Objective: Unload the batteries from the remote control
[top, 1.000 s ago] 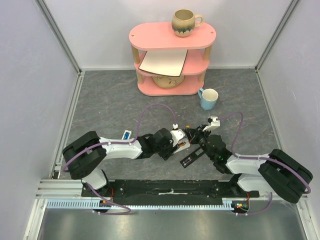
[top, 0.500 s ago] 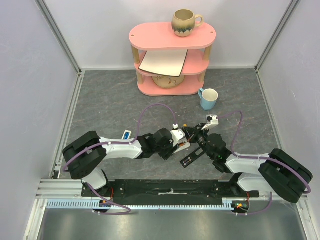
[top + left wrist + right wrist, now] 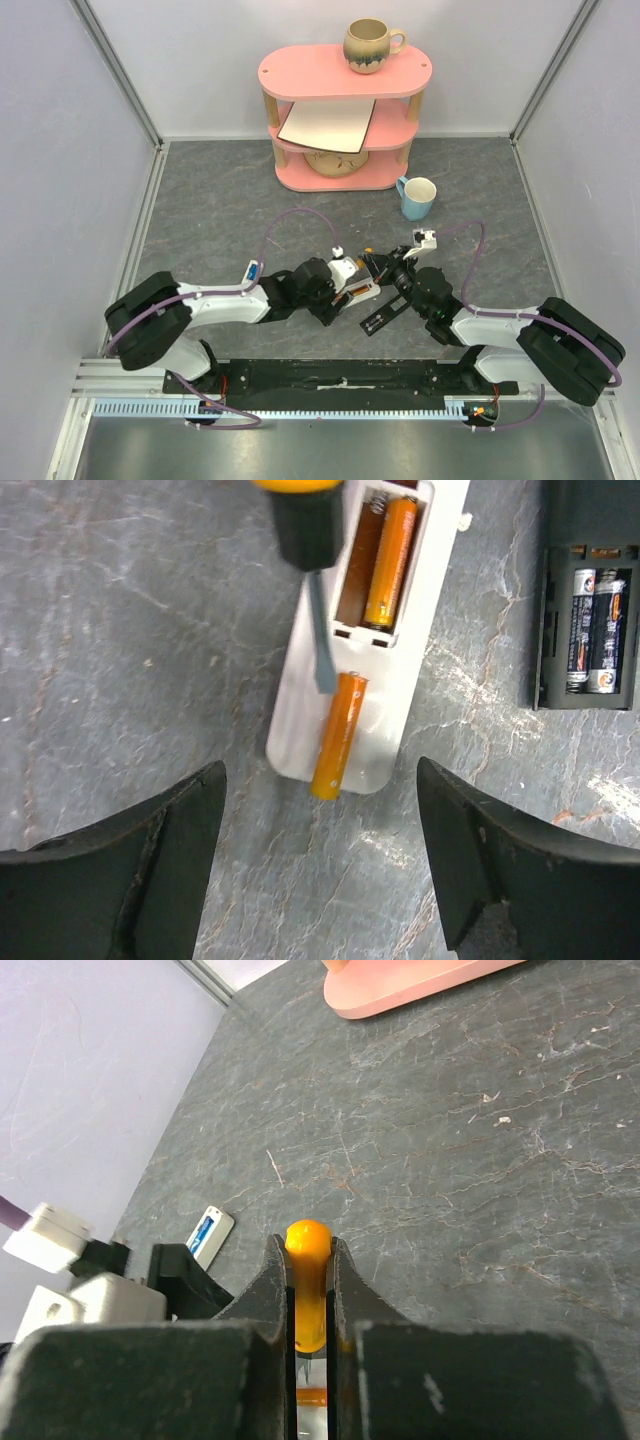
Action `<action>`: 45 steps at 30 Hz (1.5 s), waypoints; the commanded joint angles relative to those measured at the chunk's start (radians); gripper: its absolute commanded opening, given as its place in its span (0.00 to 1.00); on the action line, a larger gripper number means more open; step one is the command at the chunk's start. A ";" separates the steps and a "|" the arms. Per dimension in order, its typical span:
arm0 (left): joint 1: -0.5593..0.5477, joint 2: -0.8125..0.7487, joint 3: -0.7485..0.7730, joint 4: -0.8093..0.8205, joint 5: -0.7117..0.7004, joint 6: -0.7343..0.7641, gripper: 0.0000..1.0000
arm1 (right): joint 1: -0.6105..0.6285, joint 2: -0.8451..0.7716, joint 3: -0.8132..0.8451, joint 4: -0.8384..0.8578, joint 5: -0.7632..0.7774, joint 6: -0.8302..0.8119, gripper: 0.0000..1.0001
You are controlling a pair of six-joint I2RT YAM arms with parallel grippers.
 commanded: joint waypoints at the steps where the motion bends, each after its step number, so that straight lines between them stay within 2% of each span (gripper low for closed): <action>1: 0.046 -0.127 -0.061 0.101 0.026 -0.064 0.83 | 0.002 0.003 0.038 0.044 -0.010 0.001 0.00; 8: 0.156 -0.248 -0.150 0.199 0.180 -0.097 0.82 | 0.002 0.004 0.055 0.028 -0.033 -0.026 0.00; 17: 0.178 -0.098 -0.072 0.196 0.301 -0.088 0.72 | 0.000 -0.016 0.050 0.017 -0.048 -0.046 0.00; 30: 0.178 -0.029 -0.012 0.132 0.214 -0.068 0.63 | -0.001 -0.186 0.067 -0.189 0.053 -0.160 0.00; 37: 0.178 -0.010 -0.006 0.129 0.234 -0.066 0.63 | -0.004 -0.221 0.061 -0.224 0.072 -0.175 0.00; 45: 0.178 0.008 0.011 0.101 0.195 -0.072 0.56 | -0.006 -0.217 0.056 -0.222 0.066 -0.168 0.00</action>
